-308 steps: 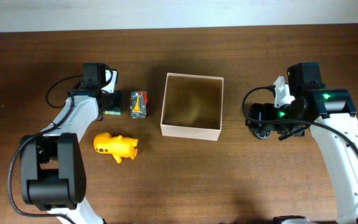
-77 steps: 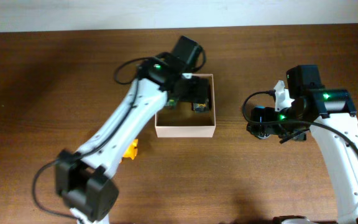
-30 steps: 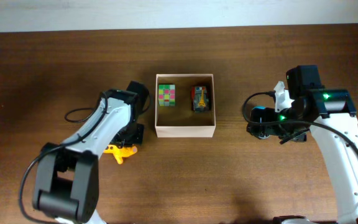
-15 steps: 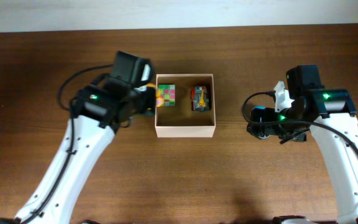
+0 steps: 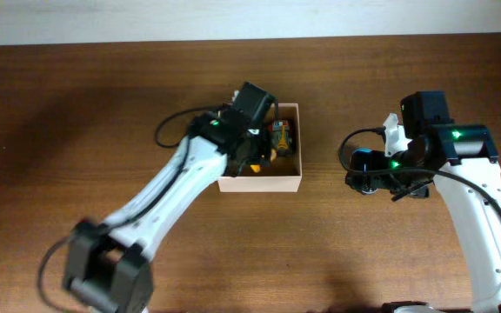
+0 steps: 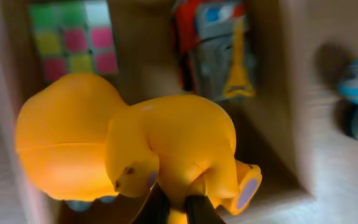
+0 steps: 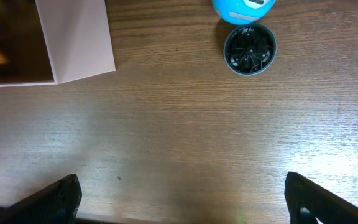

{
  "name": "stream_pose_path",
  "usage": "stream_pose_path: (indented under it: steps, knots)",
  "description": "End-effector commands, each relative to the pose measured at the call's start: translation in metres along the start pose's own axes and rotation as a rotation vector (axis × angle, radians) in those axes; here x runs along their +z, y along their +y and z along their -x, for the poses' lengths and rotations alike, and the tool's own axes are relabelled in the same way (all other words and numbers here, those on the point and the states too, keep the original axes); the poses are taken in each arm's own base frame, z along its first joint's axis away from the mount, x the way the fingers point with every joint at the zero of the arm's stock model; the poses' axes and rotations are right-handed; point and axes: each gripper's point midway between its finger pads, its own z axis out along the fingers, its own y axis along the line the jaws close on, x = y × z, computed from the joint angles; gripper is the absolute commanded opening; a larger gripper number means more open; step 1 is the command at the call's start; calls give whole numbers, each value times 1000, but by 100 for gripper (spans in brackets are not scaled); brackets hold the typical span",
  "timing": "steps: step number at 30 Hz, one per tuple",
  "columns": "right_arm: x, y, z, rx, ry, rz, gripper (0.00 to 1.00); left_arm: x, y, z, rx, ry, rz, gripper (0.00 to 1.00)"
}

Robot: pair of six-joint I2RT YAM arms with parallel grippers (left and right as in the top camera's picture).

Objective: Pack container
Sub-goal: 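Lower the yellow duck into the box and open left gripper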

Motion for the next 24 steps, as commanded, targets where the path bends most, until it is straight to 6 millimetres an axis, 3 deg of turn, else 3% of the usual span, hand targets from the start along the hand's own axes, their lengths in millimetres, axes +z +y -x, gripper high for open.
stream_pose_path:
  steps: [1,4,5,6,7,10,18,21,24]
  knots:
    - [-1,-2,4,2,-10,-5,99,30,-4,-15,-61,84,-2,6]
    - [-1,-2,4,2,-11,-5,99,44,-4,-27,-104,146,-4,12]
    - [-1,-2,4,2,-11,-5,99,45,-4,-28,-104,149,-3,20]
    - [-1,-2,4,2,-11,-5,99,46,-4,-28,-104,148,-2,35]
    - [-1,-2,4,2,-12,-5,99,42,-5,-23,-106,135,-5,58]
    - [-1,-2,5,1,-15,-5,99,25,-9,-9,-90,109,-20,76]
    - [-4,3,42,-30,-164,15,99,-69,-21,46,51,-40,-30,87]
    - [-5,1,58,-39,-223,-6,99,-108,1,64,44,-112,41,99]
    - [2,-9,73,-36,-252,-60,99,-142,34,77,19,-167,107,99]
